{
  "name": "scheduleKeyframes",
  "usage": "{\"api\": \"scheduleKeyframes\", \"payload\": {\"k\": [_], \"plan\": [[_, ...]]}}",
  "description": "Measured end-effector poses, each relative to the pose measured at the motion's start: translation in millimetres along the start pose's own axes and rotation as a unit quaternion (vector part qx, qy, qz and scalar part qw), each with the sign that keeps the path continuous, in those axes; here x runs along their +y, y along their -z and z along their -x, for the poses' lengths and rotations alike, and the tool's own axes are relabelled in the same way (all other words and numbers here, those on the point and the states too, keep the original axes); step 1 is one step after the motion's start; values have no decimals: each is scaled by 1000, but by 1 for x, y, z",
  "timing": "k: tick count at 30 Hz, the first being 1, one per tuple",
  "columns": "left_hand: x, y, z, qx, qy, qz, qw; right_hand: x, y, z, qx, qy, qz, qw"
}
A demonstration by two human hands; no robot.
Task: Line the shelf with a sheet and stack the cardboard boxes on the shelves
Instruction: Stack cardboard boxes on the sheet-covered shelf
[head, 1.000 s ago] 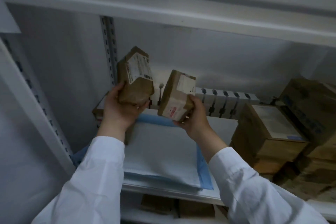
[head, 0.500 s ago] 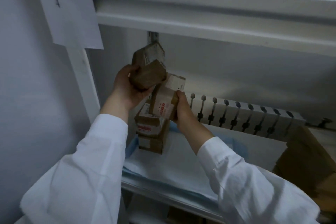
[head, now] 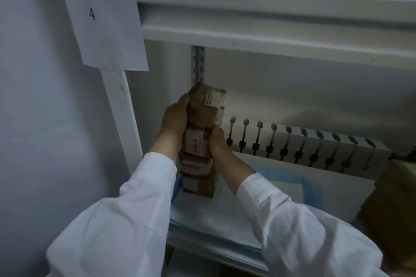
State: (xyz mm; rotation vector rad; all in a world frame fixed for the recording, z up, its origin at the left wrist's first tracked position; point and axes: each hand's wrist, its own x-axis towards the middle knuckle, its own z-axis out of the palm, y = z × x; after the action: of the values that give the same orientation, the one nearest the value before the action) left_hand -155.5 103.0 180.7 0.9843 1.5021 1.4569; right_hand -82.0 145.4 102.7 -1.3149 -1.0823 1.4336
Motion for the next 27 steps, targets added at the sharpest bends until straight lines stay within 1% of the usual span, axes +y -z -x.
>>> {"api": "scheduleKeyframes", "payload": {"k": [4, 9, 14, 18, 25, 27], "plan": [[-11, -3, -5, 15, 11, -31, 999, 10, -1, -13, 6, -11, -8, 1000], [-25, -7, -14, 23, -7, -60, 998, -8, 7, 16, -10, -36, -17, 999], [-27, -8, -19, 45, 24, -83, 995, -10, 17, 20, -40, -57, -14, 998], [-24, -13, -17, -7, 18, -41, 999, -14, 19, 22, -44, -77, -29, 996], [-35, -15, -28, -20, 42, -5, 999, -14, 19, 30, -27, -79, -39, 996], [-34, -15, -28, -17, 50, 19, 998, -13, 20, 30, -27, -83, -58, 995]]}}
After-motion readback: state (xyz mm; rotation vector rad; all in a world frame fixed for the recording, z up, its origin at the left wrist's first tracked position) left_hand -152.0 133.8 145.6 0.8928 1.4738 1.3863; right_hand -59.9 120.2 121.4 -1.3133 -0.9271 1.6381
